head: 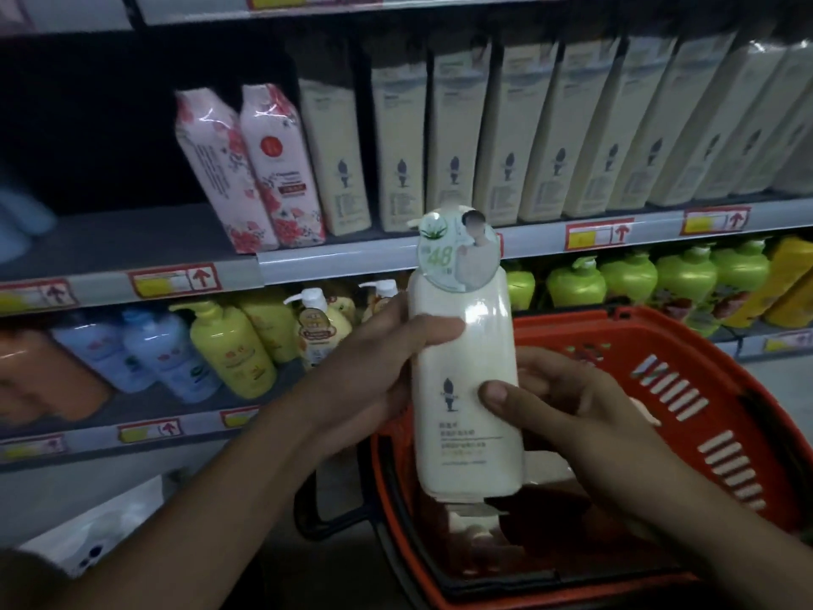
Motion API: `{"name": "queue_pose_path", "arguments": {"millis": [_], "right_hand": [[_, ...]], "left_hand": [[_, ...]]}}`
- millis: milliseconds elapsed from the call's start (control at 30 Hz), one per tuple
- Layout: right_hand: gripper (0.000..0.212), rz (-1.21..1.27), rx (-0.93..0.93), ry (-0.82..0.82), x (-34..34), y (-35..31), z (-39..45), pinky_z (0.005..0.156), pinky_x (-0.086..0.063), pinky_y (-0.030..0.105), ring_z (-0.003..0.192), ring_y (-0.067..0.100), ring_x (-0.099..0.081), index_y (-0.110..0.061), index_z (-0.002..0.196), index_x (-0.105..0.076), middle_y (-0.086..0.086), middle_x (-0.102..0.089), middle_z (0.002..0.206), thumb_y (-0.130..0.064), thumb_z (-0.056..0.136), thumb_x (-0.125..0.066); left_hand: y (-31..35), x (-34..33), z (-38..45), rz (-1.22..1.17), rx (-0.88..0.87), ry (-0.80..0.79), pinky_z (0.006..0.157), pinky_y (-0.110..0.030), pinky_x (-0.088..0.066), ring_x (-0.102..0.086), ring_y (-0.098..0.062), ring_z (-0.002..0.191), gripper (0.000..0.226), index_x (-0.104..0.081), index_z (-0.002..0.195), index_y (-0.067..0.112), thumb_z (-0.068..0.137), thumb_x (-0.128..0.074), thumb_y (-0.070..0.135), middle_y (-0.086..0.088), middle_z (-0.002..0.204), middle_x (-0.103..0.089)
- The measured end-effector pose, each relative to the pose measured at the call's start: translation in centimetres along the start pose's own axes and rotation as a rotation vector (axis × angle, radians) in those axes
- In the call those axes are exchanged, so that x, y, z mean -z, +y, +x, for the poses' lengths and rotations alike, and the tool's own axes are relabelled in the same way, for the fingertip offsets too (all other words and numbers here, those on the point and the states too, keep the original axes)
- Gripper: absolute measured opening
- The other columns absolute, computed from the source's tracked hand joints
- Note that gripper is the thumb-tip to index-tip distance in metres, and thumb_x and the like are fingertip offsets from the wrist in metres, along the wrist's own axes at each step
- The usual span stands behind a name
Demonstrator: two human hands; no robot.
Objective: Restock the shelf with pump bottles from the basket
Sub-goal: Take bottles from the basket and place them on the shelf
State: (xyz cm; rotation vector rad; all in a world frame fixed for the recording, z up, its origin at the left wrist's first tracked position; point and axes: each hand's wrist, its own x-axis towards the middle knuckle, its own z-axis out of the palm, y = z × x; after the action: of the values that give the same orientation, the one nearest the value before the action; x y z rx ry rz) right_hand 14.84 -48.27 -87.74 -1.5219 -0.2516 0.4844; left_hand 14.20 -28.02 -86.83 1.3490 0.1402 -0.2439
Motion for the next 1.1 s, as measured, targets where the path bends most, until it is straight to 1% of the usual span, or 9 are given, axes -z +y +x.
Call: {"name": "queue_pose_path", "arguments": {"millis": [67, 200, 433, 600, 700, 833, 933, 1000, 1100], "right_hand": [[0.033, 0.034, 0.023, 0.035, -0.6, 0.2, 0.5, 0.089, -0.058, 0.047, 0.101, 0.031, -0.074, -0.012, 0.12, -0.068, 0.015, -0.077, 0.103, -0.013, 0.087, -0.065], [0.039, 0.016, 0.107, 0.012, -2.1, -0.7, 1.4, 0.087, -0.06, 0.039, 0.105, 0.028, -0.073, -0.012, 0.126, -0.062, 0.013, -0.077, 0.108, -0.006, 0.088, -0.063], [0.056, -0.062, 0.228, -0.096, -11.4, -4.7, 4.1, 0.087, -0.058, 0.026, 0.11, 0.02, -0.071, -0.014, 0.13, -0.058, 0.006, -0.076, 0.115, -0.013, 0.076, -0.072], [0.058, -0.191, 0.485, -0.088, -22.0, -12.8, 9.9, 0.084, -0.058, 0.022, 0.105, 0.019, -0.073, -0.025, 0.123, -0.063, 0.003, -0.076, 0.111, -0.005, 0.073, -0.084], [0.053, -0.263, 0.702, -0.041, -28.3, -18.7, 13.0, 0.095, -0.055, 0.037, 0.111, 0.008, -0.065, -0.043, 0.123, -0.059, -0.007, -0.064, 0.123, -0.035, 0.074, -0.079], [0.04, -0.309, 0.816, -0.08, -34.9, -26.1, 16.2, 0.08, -0.047, 0.017, 0.097, -0.003, -0.058, -0.061, 0.096, -0.053, -0.013, -0.055, 0.108, -0.028, 0.085, -0.073], [0.024, -0.327, 0.807, -0.062, -39.3, -29.6, 19.9, 0.079, -0.055, 0.025, 0.091, 0.006, -0.062, -0.043, 0.102, -0.062, 0.0, -0.061, 0.106, -0.04, 0.079, -0.07], [0.045, -0.335, 0.772, -0.049, -41.7, -30.6, 22.9, 0.083, -0.058, 0.035, 0.092, 0.014, -0.066, -0.028, 0.114, -0.063, 0.008, -0.064, 0.108, -0.046, 0.072, -0.065], [0.041, -0.355, 0.753, -0.064, -44.4, -31.2, 25.8, 0.081, -0.049, 0.024, 0.093, 0.018, -0.061, -0.02, 0.12, -0.062, 0.013, -0.059, 0.111, -0.029, 0.081, -0.07]], "left_hand": [[-0.1, 1.2, -0.7, 0.137, -0.077, 0.037, 0.099, -0.05, -0.054, -0.07, -0.025, 0.11, 0.052, -0.063, 0.124, 0.02, 0.075, -0.08, 0.023, -0.008, 0.12, -0.072], [0.6, 3.1, -3.0, 0.41, -0.282, 0.113, 0.091, -0.026, -0.056, -0.07, -0.01, 0.106, 0.051, -0.064, 0.128, 0.027, 0.079, -0.08, 0.025, 0.006, 0.113, -0.075], [4.5, 8.3, -8.7, 0.482, -0.466, 0.388, 0.087, -0.031, -0.06, -0.072, -0.012, 0.101, 0.05, -0.06, 0.121, 0.045, 0.081, -0.071, 0.018, 0.011, 0.111, -0.075], [12.8, 16.3, -11.9, 0.437, -0.629, 0.571, 0.085, -0.025, -0.058, -0.071, -0.011, 0.107, 0.056, -0.059, 0.132, 0.027, 0.078, -0.069, 0.017, 0.006, 0.117, -0.075], [19.2, 20.2, -12.8, 0.379, -0.734, 0.656, 0.083, -0.017, -0.054, -0.07, -0.005, 0.105, 0.047, -0.057, 0.131, 0.025, 0.09, -0.066, 0.002, 0.008, 0.119, -0.073], [26.7, 25.0, -13.5, 0.516, -0.895, 0.806, 0.085, -0.016, -0.053, -0.068, 0.0, 0.106, 0.042, -0.055, 0.134, 0.02, 0.097, -0.054, -0.002, 0.009, 0.121, -0.071], [31.3, 29.0, -12.9, 0.582, -0.938, 0.902, 0.084, -0.01, -0.051, -0.065, 0.008, 0.102, 0.043, -0.053, 0.131, 0.02, 0.096, -0.052, -0.006, 0.009, 0.121, -0.067], [33.5, 31.0, -12.0, 0.59, -0.915, 0.936, 0.089, -0.011, -0.051, -0.064, 0.005, 0.106, 0.047, -0.05, 0.132, 0.022, 0.096, -0.05, -0.008, 0.004, 0.123, -0.065], [34.8, 34.1, -10.6, 0.569, -0.852, 0.979, 0.1, -0.022, -0.051, -0.062, 0.002, 0.107, 0.049, -0.049, 0.127, 0.026, 0.094, -0.048, -0.011, 0.0, 0.124, -0.064]]}}
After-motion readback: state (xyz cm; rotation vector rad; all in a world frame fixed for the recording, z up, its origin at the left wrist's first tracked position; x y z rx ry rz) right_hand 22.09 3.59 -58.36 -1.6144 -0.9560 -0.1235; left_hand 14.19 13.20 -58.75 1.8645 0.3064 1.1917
